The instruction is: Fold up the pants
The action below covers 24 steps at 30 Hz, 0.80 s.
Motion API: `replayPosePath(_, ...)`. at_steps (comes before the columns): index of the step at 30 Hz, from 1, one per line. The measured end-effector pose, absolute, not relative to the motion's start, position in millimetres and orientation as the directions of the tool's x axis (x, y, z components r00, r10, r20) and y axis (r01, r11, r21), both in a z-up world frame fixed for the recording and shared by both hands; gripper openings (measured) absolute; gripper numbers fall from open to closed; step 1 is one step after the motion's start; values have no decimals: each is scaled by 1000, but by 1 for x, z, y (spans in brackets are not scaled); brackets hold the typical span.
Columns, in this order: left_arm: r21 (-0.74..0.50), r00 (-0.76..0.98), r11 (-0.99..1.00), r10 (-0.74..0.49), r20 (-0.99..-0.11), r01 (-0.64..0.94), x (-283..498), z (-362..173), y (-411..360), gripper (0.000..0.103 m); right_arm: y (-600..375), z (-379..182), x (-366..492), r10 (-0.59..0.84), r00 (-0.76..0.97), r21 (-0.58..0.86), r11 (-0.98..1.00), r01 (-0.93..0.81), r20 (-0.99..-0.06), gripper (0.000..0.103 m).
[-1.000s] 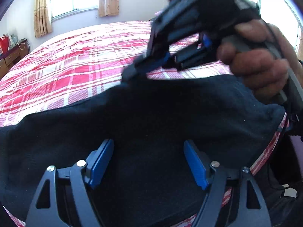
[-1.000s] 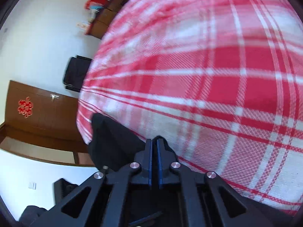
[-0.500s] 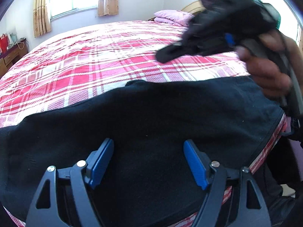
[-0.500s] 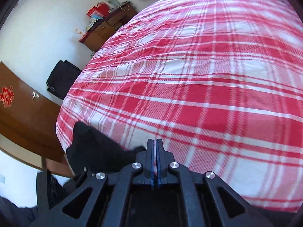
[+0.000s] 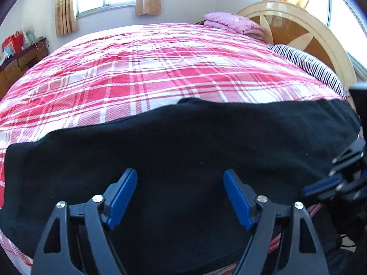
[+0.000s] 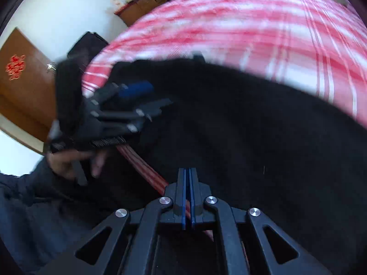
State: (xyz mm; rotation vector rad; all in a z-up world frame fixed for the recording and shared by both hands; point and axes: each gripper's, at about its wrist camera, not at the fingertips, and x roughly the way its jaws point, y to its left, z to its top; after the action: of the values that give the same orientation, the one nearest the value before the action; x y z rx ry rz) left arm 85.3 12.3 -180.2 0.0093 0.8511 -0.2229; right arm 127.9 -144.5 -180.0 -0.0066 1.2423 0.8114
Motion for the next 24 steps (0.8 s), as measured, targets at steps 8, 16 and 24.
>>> replayPosePath(8,-68,626,983,-163,-763,173,81,-179,12,81,-166,-175,120,581,166,447,752,-485,-797,3)
replayPosePath(16,-78,621,985,-159,-768,156,80,-180,13,81,-215,-173,127,539,288,428,825,-368,-791,3)
replayPosePath(24,-40,634,986,-136,-762,162,77,-181,5,88,-230,-172,133,593,300,491,797,-352,-747,3)
